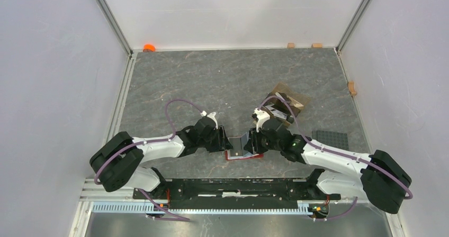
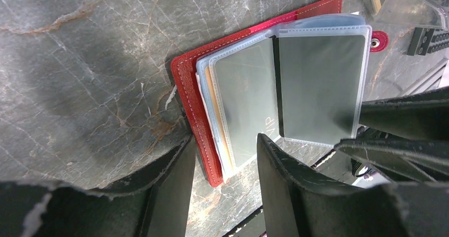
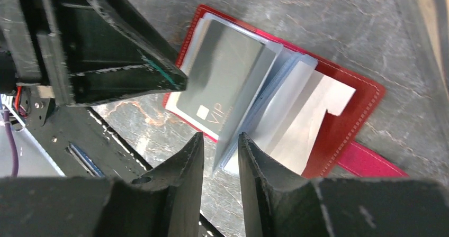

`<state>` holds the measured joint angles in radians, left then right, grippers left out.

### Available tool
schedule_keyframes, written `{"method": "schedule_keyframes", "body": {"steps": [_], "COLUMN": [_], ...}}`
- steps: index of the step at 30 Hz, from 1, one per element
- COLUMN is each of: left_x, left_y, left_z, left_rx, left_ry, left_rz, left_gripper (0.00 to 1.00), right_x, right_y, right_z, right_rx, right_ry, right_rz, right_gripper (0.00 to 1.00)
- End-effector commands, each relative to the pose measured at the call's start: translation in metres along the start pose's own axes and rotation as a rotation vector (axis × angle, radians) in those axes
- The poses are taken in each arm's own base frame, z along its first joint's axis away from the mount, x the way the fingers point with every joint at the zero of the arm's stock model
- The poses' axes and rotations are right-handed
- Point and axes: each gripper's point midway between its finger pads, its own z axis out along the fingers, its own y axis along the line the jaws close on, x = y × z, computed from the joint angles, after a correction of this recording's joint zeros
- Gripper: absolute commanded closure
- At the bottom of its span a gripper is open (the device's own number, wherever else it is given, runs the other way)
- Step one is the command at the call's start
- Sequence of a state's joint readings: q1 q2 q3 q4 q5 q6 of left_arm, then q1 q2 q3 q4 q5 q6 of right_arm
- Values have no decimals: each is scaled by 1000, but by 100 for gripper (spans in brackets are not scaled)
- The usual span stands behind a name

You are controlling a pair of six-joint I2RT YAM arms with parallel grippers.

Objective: Put the credit cards into the card holder
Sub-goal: Turn over the card slot in the card holder, then pick up the credit card from the storage box.

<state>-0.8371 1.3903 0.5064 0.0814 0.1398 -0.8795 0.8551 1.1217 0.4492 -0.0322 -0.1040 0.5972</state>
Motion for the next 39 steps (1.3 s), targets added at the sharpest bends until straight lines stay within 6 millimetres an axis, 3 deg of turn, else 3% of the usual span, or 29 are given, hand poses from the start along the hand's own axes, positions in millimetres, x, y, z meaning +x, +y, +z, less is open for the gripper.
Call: {"method": "schedule_keyframes", "body": {"steps": [1, 9, 13, 16, 20, 26, 29, 35, 39], "left_x": [2, -2, -3, -6, -17, -22, -30, -74, -113], "left_y": [1, 3, 12, 20, 16, 8, -4, -22, -22], "left_z": [2, -4, -10, -17, -27, -32, -38, -73, -103], "left_rx": [14, 4, -26, -57, -33, 6, 50, 78, 40], "left_ry": [2, -28, -41, -62, -112, -89, -62, -48, -63], "left_rz": [6, 2, -1, -6, 3, 5, 24, 133, 226], "left_gripper": [46, 41, 36, 33, 29, 27, 22, 1, 0], "right_x": [-34, -30, -28, -35, -45, -48, -66, -120, -153], "right_y": [27, 36, 31, 15, -12, -45, -56, -93, -117], "right_z": [1, 10, 12, 6, -11, -31, -43, -72, -79], "right_rx": [-42, -22, 11, 111, 270, 446, 470, 530, 599], "right_ry": [-82, -45, -29, -60, -100, -84, -110, -144, -129], "right_rz": [-74, -122, -115, -109, -117, -158, -171, -238, -361], "right_gripper": [64, 58, 58, 58, 54, 43, 36, 24, 16]}}
